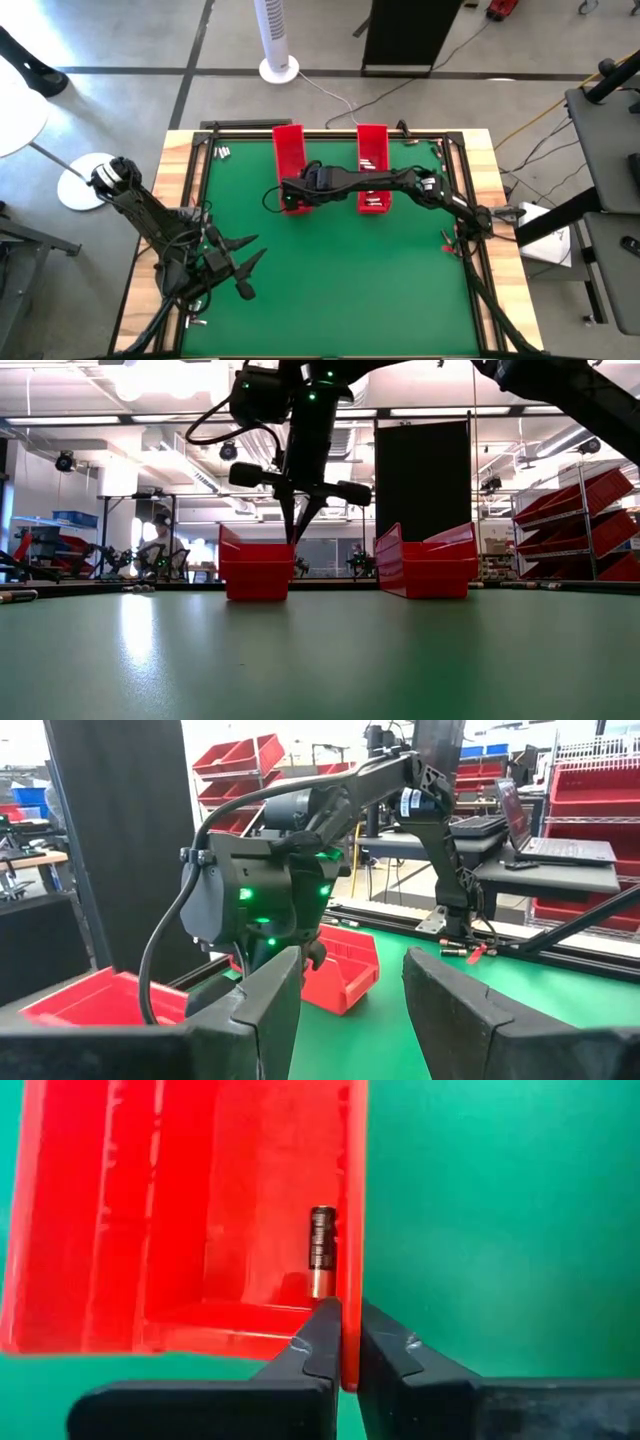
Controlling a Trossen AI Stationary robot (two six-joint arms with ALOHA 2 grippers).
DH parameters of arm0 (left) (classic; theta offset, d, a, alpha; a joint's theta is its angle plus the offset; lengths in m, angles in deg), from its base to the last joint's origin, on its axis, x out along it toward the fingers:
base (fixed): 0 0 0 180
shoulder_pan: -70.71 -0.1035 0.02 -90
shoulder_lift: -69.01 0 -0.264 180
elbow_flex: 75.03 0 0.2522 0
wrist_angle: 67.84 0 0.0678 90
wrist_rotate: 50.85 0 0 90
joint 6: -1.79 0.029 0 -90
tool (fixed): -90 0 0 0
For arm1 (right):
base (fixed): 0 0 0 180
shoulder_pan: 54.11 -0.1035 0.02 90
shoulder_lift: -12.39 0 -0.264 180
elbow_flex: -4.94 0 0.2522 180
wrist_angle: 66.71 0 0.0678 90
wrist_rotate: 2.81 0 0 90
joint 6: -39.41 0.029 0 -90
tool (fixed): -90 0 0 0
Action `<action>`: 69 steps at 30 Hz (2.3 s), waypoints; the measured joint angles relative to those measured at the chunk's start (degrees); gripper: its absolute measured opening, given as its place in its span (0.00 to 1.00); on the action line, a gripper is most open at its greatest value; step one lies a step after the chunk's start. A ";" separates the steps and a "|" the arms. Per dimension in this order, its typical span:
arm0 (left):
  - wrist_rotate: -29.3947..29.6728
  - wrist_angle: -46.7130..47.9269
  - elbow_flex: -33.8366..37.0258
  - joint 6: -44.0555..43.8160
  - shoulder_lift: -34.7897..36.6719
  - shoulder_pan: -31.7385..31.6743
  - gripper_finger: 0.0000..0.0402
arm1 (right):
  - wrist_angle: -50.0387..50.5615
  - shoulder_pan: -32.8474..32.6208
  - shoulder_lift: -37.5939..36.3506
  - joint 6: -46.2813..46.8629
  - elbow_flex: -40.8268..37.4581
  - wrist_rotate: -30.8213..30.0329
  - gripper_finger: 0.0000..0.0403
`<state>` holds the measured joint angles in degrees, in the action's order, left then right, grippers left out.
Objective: Sort batteries
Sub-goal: Adjust the left red bin, then put the brown battery into the left red bin
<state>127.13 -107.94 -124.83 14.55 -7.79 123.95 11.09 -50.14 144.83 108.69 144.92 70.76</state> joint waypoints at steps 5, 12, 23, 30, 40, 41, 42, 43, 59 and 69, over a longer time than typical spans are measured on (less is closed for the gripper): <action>-0.01 0.00 0.03 -0.41 0.00 0.65 0.39 | -0.01 -0.11 0.00 1.46 0.00 0.13 0.07; -0.01 0.00 0.05 -0.42 0.00 0.87 0.39 | -0.41 -0.11 0.00 5.13 0.00 -0.14 0.16; -0.03 0.00 0.05 -0.42 0.00 1.21 0.39 | -2.94 0.15 0.00 8.57 -0.60 -3.22 0.09; -0.04 0.00 0.05 -0.42 0.00 1.46 0.39 | -3.16 0.15 -0.07 14.00 -1.97 -3.54 0.03; -0.06 0.00 0.05 -0.32 0.00 1.55 0.39 | -3.56 -0.09 -0.09 17.69 -2.43 -5.37 0.03; -0.06 0.00 0.05 -0.31 0.00 1.55 0.39 | -3.64 -0.13 -0.09 17.77 -2.44 -5.77 0.03; -0.06 0.00 0.05 -0.29 0.00 1.60 0.39 | -3.71 -0.14 -0.09 17.89 -2.45 -5.90 0.03; -0.06 0.00 0.05 -0.27 0.00 1.60 0.39 | -3.72 -0.11 -0.09 18.04 -2.45 -5.88 0.03; -0.03 0.04 0.05 0.23 -0.02 2.73 0.39 | -3.47 -0.09 -0.35 18.11 -1.88 -5.19 0.31; -0.03 0.82 0.05 -0.70 -0.02 2.71 0.39 | -3.14 0.85 -11.10 0.02 -1.77 -5.47 0.56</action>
<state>127.09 -107.13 -124.78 13.85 -7.81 126.66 7.95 -49.29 133.73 108.71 143.15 65.30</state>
